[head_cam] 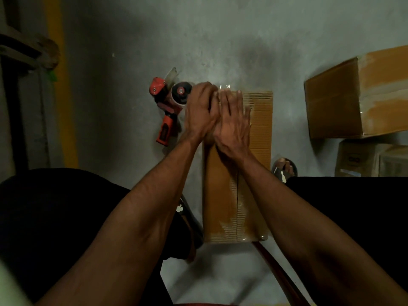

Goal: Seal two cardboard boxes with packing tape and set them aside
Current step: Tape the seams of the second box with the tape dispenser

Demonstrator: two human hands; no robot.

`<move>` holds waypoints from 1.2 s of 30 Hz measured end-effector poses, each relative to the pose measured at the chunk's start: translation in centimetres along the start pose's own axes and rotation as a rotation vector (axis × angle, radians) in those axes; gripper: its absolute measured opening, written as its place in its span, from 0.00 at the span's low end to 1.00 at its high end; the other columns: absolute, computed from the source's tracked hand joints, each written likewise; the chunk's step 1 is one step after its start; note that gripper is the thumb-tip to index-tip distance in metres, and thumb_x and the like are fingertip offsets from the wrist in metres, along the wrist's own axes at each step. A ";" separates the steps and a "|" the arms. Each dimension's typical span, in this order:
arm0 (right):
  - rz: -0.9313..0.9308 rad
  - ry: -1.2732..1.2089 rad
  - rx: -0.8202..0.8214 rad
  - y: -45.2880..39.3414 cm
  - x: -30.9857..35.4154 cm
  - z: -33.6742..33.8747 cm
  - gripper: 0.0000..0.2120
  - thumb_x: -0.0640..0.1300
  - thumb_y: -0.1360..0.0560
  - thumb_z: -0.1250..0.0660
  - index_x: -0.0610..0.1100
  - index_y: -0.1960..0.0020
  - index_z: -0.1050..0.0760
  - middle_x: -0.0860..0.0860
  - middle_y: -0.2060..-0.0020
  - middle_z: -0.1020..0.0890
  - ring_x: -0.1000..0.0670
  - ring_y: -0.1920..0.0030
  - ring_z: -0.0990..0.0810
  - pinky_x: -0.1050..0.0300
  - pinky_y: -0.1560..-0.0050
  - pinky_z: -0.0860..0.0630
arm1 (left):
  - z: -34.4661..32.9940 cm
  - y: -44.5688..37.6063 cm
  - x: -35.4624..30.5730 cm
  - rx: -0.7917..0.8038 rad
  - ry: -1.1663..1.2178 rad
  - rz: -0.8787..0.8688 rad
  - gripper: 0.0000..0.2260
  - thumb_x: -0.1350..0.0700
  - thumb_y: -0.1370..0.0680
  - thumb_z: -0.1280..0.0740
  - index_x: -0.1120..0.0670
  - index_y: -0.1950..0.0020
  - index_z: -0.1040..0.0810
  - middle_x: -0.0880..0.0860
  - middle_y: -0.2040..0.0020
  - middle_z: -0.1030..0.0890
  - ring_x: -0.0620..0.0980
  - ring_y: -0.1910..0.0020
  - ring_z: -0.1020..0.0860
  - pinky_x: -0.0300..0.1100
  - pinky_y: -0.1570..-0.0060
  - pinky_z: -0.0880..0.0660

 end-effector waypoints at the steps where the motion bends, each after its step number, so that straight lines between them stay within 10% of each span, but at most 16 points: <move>1: -0.005 0.035 0.003 -0.6 -0.3 0.1 0.32 0.56 0.19 0.56 0.46 0.17 0.50 0.48 0.17 0.49 0.44 0.18 0.56 0.39 0.20 0.56 | -0.2 0.2 0.3 0.027 -0.038 -0.048 0.08 0.60 0.19 0.37 0.60 0.45 0.19 0.56 0.48 0.18 0.51 0.48 0.22 0.45 0.43 0.26; 8: -0.006 0.076 0.078 -6.0 -2.0 2.3 0.21 0.54 0.15 0.53 0.50 0.37 0.23 0.50 0.39 0.19 0.45 0.33 0.25 0.31 0.23 0.50 | -1.2 -1.3 0.6 0.181 -0.341 -0.013 0.16 0.48 0.16 0.44 0.53 0.49 0.18 0.52 0.52 0.16 0.53 0.48 0.20 0.51 0.39 0.29; 13: -0.078 0.099 0.327 -8.8 -5.1 4.6 0.36 0.67 0.17 0.59 0.47 0.38 0.19 0.43 0.44 0.16 0.40 0.41 0.20 0.41 0.31 0.35 | -2.3 -3.4 0.2 0.381 -0.400 0.257 0.27 0.42 0.16 0.52 0.55 0.58 0.22 0.54 0.61 0.22 0.54 0.62 0.23 0.50 0.53 0.24; 19: -0.198 -0.177 0.235 -9.5 -10.6 4.5 0.33 0.70 0.20 0.48 0.47 0.57 0.17 0.49 0.62 0.17 0.48 0.59 0.18 0.47 0.47 0.21 | -3.1 -4.4 1.1 0.432 -0.290 0.496 0.24 0.42 0.17 0.47 0.59 0.56 0.23 0.57 0.58 0.20 0.55 0.59 0.21 0.47 0.60 0.27; 25: -0.308 -0.693 0.048 -9.5 -11.6 3.1 0.17 0.60 0.20 0.36 0.51 0.51 0.13 0.59 0.56 0.13 0.65 0.53 0.17 0.68 0.48 0.22 | -3.5 -4.5 2.3 0.426 0.043 0.705 0.25 0.44 0.17 0.43 0.63 0.50 0.16 0.58 0.52 0.15 0.54 0.52 0.17 0.51 0.46 0.20; 36: -0.473 -0.862 -0.017 -9.9 -12.4 2.1 0.17 0.60 0.21 0.34 0.49 0.53 0.14 0.58 0.56 0.13 0.63 0.51 0.17 0.57 0.40 0.22 | -3.8 -3.7 2.3 0.329 0.412 0.811 0.21 0.43 0.16 0.42 0.57 0.45 0.16 0.54 0.50 0.13 0.50 0.50 0.15 0.54 0.40 0.20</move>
Point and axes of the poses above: each hand's wrist, its own y-axis away from the middle knuckle, its own z-axis out of the back of the hand, x = y × z, the point moved 3 cm from there along -y, towards the middle knuckle
